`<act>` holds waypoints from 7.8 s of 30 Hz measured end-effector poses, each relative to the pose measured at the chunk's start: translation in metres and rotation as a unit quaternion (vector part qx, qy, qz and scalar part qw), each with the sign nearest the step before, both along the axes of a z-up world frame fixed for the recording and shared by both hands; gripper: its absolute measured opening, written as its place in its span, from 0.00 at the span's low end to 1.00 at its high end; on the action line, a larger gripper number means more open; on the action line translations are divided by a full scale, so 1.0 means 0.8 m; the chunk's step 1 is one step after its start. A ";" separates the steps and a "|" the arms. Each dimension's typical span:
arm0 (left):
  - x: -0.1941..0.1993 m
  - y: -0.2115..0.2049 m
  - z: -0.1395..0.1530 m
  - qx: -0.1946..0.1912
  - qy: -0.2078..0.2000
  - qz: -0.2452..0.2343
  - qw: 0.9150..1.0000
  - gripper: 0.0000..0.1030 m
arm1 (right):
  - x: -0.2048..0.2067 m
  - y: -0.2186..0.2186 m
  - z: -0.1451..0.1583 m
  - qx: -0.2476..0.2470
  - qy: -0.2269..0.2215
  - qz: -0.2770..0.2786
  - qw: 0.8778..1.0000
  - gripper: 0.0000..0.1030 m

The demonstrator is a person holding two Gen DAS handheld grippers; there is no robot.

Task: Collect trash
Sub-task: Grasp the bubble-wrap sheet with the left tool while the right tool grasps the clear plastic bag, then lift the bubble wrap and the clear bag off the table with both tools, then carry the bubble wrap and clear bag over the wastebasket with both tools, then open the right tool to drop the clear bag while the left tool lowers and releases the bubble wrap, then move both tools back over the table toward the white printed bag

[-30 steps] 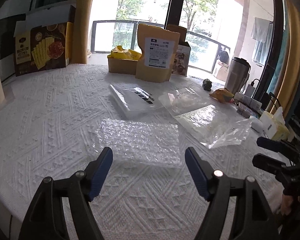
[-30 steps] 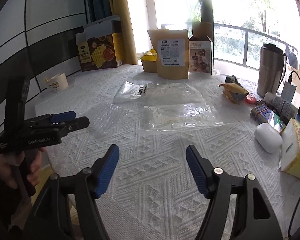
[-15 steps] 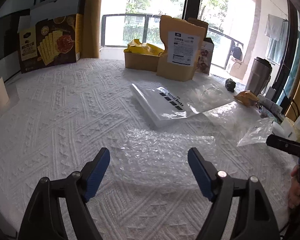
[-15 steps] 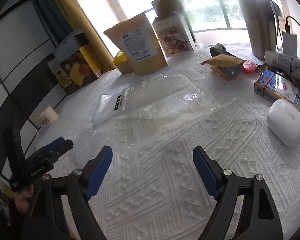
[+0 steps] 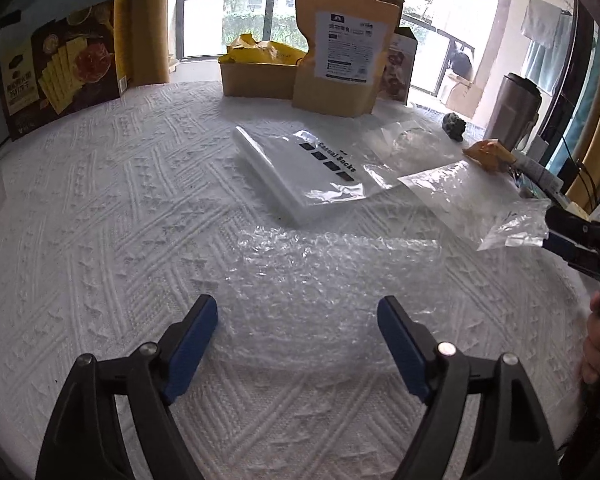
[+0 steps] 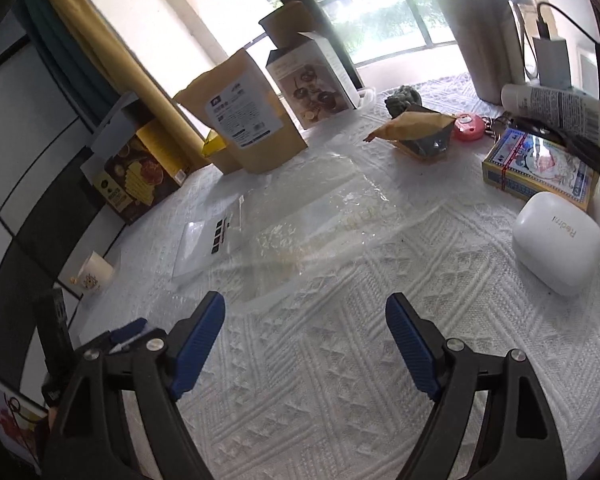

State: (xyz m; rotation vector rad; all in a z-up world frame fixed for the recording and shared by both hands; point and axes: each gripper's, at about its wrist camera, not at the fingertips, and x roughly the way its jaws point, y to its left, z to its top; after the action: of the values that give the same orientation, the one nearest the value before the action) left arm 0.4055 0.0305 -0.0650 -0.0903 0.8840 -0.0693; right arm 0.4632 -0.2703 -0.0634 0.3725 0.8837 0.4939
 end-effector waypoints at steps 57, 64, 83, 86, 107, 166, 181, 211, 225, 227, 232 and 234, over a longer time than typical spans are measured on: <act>-0.371 0.030 0.150 0.013 -0.261 0.029 0.965 0.09 | -0.357 0.074 0.206 -0.172 -0.371 0.057 0.911 0.01; -0.407 0.050 0.145 0.018 -0.256 0.044 0.966 0.09 | -0.397 0.100 0.225 -0.159 -0.397 0.089 0.899 0.01; -0.496 0.133 0.107 0.013 -0.241 0.104 0.965 0.09 | -0.472 0.221 0.156 -0.135 -0.368 0.220 0.893 0.01; -0.504 0.141 0.099 0.010 -0.235 0.110 0.966 0.09 | -0.477 0.244 0.136 -0.139 -0.358 0.239 0.892 0.01; -0.498 0.170 0.023 -0.023 -0.155 0.146 0.977 0.09 | -0.444 0.336 -0.021 -0.150 -0.236 0.331 0.901 0.02; -0.412 0.054 -0.042 0.020 0.003 0.106 0.994 0.44 | -0.374 0.198 -0.028 -0.102 -0.166 0.242 0.951 0.47; -0.384 0.017 -0.009 0.014 -0.035 0.074 0.997 0.46 | -0.365 0.152 -0.023 -0.098 -0.163 0.207 0.960 0.49; -0.231 -0.077 0.062 0.055 -0.122 -0.037 0.990 0.47 | -0.240 0.020 0.040 -0.121 -0.188 0.121 0.967 0.50; -0.124 -0.089 0.077 0.073 -0.152 -0.064 0.984 0.52 | -0.146 -0.004 0.059 -0.145 -0.180 0.096 0.968 0.55; -0.108 -0.090 0.077 0.072 -0.152 -0.069 0.983 0.55 | -0.134 -0.003 0.060 -0.156 -0.179 0.096 0.967 0.55; -0.059 -0.085 0.071 0.060 -0.144 -0.083 0.984 0.57 | -0.099 -0.002 0.059 -0.187 -0.173 0.093 0.963 0.62; -0.035 -0.079 0.064 0.044 -0.124 -0.081 0.988 0.57 | -0.083 -0.007 0.057 -0.188 -0.160 0.078 0.966 0.63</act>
State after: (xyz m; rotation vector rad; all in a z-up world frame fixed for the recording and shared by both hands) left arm 0.3773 -0.0324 -0.0134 0.0728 0.6428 -0.1892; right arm 0.3970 -0.2759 -0.0180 -0.1245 0.6752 0.5024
